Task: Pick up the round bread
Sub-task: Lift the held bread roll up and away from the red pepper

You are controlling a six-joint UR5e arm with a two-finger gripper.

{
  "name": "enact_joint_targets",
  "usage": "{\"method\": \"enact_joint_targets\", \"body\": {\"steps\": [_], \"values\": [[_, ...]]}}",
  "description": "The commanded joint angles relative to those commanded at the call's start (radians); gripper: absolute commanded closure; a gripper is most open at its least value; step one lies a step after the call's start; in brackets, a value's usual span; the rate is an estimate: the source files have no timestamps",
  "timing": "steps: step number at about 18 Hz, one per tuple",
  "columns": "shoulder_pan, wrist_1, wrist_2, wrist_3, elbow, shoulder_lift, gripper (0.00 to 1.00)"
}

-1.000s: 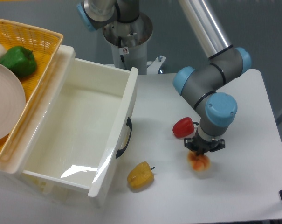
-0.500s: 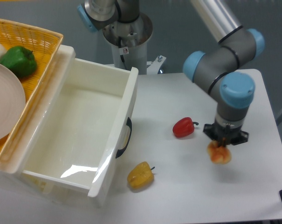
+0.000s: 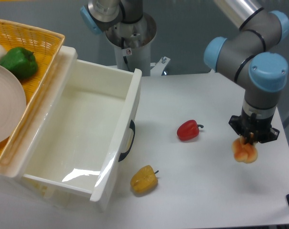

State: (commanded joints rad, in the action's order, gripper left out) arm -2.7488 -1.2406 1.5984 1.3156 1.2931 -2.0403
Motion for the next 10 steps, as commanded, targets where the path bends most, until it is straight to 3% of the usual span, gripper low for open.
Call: {"method": "enact_joint_targets", "body": {"steps": [4,10], "values": [[-0.028,-0.078,-0.003,0.070,0.000,0.020,1.00],[-0.032,-0.141,-0.005,0.111,-0.003,0.026,1.00]]}}
